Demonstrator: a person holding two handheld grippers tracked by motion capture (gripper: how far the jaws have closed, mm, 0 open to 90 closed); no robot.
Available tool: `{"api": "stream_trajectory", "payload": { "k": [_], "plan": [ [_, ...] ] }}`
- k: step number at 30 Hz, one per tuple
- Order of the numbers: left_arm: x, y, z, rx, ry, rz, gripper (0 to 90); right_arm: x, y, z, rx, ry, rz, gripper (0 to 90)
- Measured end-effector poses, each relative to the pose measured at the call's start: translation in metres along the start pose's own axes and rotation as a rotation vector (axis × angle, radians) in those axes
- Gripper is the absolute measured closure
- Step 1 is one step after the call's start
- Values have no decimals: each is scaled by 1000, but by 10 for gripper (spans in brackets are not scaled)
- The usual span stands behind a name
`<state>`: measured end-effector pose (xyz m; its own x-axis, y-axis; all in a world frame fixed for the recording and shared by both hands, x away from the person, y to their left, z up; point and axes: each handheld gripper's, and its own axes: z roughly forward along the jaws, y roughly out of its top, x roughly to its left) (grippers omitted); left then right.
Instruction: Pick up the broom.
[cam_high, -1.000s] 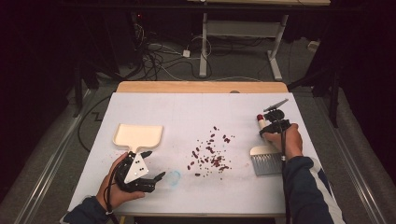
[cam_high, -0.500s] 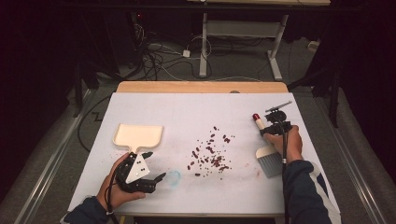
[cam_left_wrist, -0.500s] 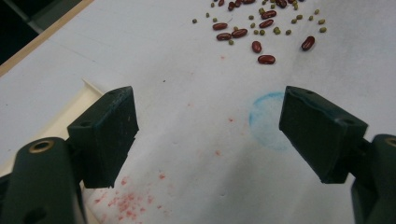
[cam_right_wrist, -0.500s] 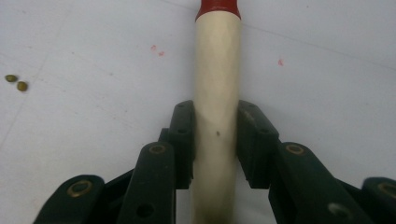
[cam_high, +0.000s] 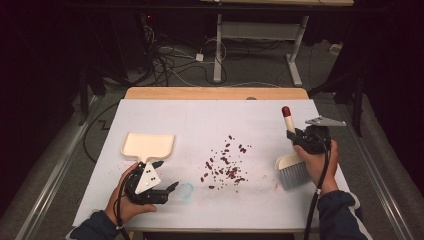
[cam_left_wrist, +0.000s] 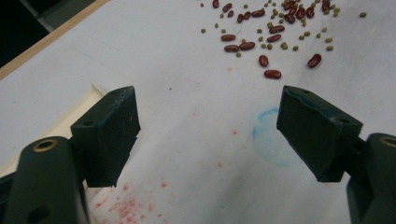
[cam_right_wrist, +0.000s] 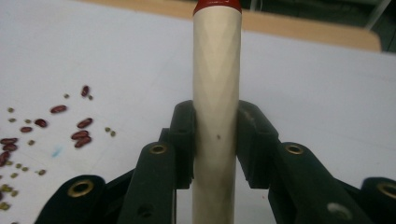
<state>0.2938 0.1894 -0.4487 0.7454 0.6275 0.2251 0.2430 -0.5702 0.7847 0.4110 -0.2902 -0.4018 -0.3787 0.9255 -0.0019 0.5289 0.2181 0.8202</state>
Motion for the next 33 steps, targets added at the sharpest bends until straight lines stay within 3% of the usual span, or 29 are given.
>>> {"api": "stream_trajectory", "payload": {
  "k": [2,6,7,8,10,11,12,15,16,17,19,21,24,31,32,33],
  "plan": [
    [-1,2,2,-3,-6,-3,212,4,-3,-11,-60,6,-18,702],
    [-10,14,11,-13,-55,11,214,14,-5,-31,-140,34,-35,701],
    [-17,23,16,-25,-86,27,214,17,-5,-35,-151,42,-37,702],
    [-17,23,16,-25,-86,27,214,17,-5,-35,-151,42,-37,702],
    [-26,35,22,-43,-115,50,214,26,-2,-46,-201,43,-42,701],
    [-31,41,25,-54,-132,64,214,26,-2,-46,-201,43,-42,701],
    [-39,55,30,-82,-165,86,214,33,1,-53,-226,36,-61,701],
    [-47,69,36,-118,-203,90,214,46,5,-61,-258,51,-76,701],
    [-54,83,43,-155,-238,81,215,50,6,-64,-277,53,-76,701],
    [-54,83,43,-155,-238,81,218,50,6,-64,-277,53,-76,701],
    [-66,102,54,-196,-283,63,221,67,9,-70,-301,68,-97,701],
    [-70,108,57,-206,-296,57,228,72,10,-71,-305,78,-107,700],
    [-86,127,70,-242,-341,34,236,94,11,-74,-321,105,-148,700],
    [-94,136,87,-251,-344,12,268,119,5,-74,-353,123,-166,700],
    [-92,135,90,-246,-351,-4,343,127,3,-73,-357,132,-178,700],
    [-89,134,91,-245,-358,-21,362,130,2,-72,-354,142,-186,700]
  ]
}}
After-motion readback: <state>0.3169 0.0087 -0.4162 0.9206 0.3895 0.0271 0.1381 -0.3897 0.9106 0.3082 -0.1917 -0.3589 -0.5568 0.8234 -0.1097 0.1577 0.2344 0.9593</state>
